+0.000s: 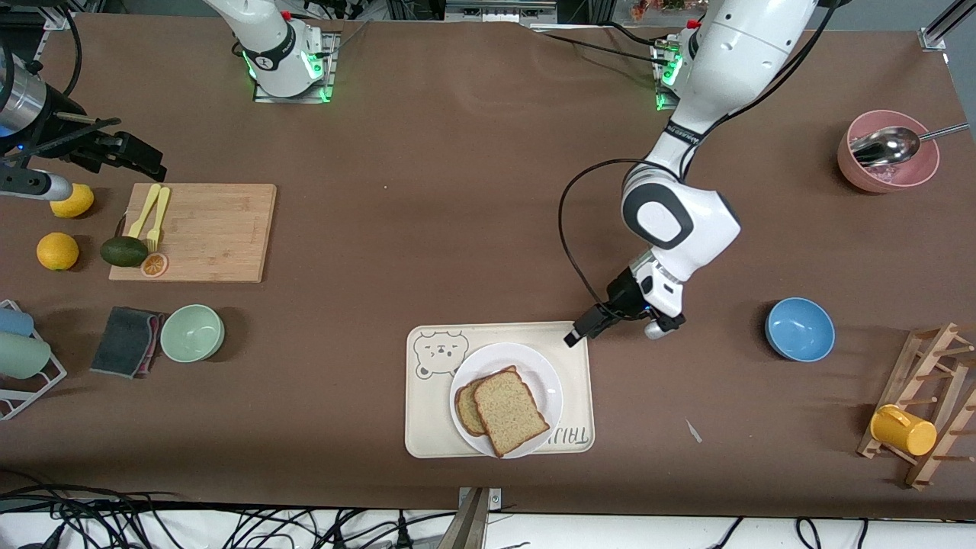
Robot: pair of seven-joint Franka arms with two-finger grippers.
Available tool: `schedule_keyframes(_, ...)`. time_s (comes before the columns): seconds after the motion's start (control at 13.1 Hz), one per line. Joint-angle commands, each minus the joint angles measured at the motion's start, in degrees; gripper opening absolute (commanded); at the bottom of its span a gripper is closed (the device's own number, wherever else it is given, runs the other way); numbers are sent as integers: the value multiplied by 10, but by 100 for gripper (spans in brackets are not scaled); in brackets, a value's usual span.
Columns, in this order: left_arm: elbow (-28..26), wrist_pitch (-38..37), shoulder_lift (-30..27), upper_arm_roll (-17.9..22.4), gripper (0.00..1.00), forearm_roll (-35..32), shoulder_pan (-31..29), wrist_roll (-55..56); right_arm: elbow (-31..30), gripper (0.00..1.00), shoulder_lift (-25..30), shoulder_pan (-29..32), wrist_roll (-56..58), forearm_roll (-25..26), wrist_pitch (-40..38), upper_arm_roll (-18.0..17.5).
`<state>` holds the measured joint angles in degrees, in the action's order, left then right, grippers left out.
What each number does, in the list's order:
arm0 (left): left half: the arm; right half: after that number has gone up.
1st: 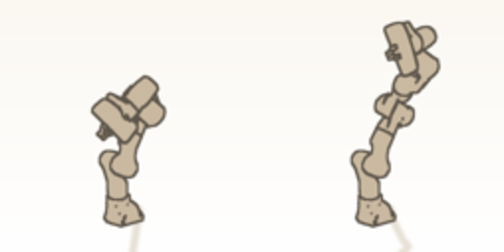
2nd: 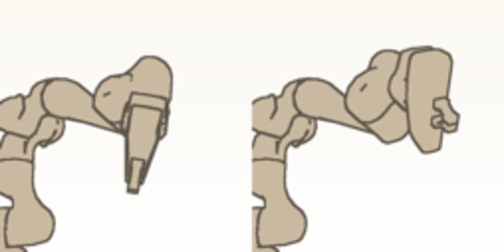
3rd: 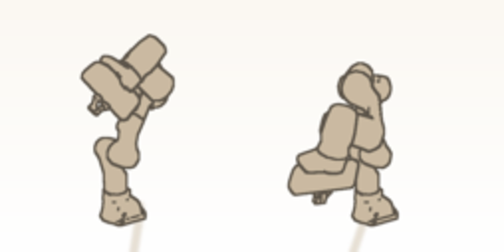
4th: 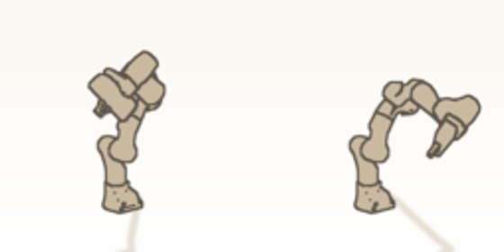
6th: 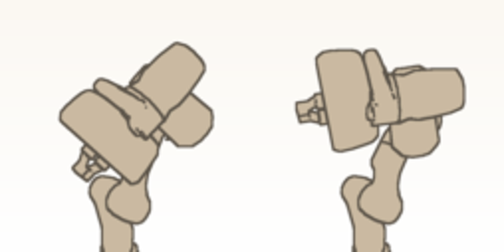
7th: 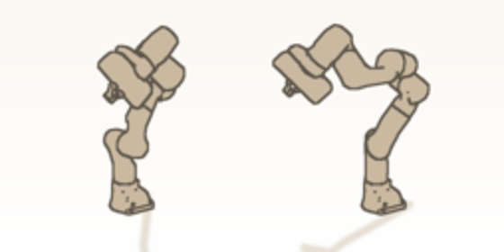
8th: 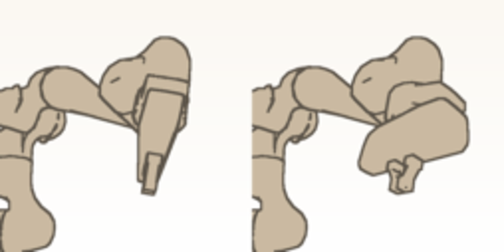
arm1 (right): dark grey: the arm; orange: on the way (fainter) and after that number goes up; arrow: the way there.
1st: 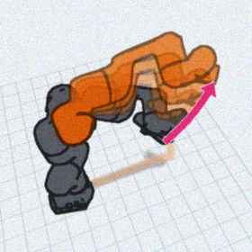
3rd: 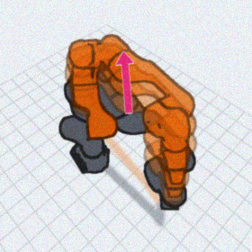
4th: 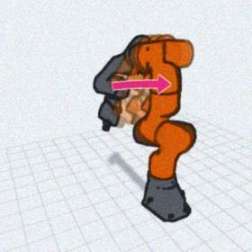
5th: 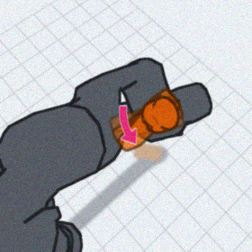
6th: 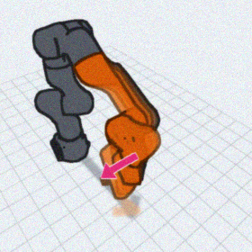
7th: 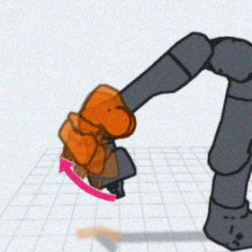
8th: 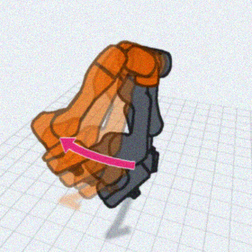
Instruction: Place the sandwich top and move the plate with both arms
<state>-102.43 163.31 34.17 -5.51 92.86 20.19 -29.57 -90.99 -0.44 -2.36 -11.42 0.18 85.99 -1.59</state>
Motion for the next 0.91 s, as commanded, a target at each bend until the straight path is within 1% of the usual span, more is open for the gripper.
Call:
schedule_keyframes(0.0,-49,-10,-37,-16,100,-39,-28,6,-3,100,3,3,7,-6,-1,-2)
schedule_keyframes(0.15,-96,-20,-77,-44,100,-61,-60,6,-2,100,4,3,7,-6,-5,-2)
schedule_keyframes(0.23,-134,-20,-102,-66,100,-76,-78,6,-3,100,4,3,7,-6,-5,-2)
schedule_keyframes(0.3,-162,-20,-118,-78,100,-93,-89,6,-3,100,4,3,7,-6,-4,-2)
schedule_keyframes(0.46,-211,-21,-139,-79,100,-162,-96,5,-3,100,3,3,7,-6,-3,-2)
schedule_keyframes(0.69,-261,-23,-147,-79,100,-260,-100,6,-5,100,3,3,7,-6,-6,-2)
schedule_keyframes(0.76,-282,-24,-158,-79,100,-286,-109,5,-5,100,3,3,6,-6,-6,-2)
schedule_keyframes(0.84,-300,-44,-175,-79,100,-323,-124,5,-5,100,3,3,6,-5,-6,-2)
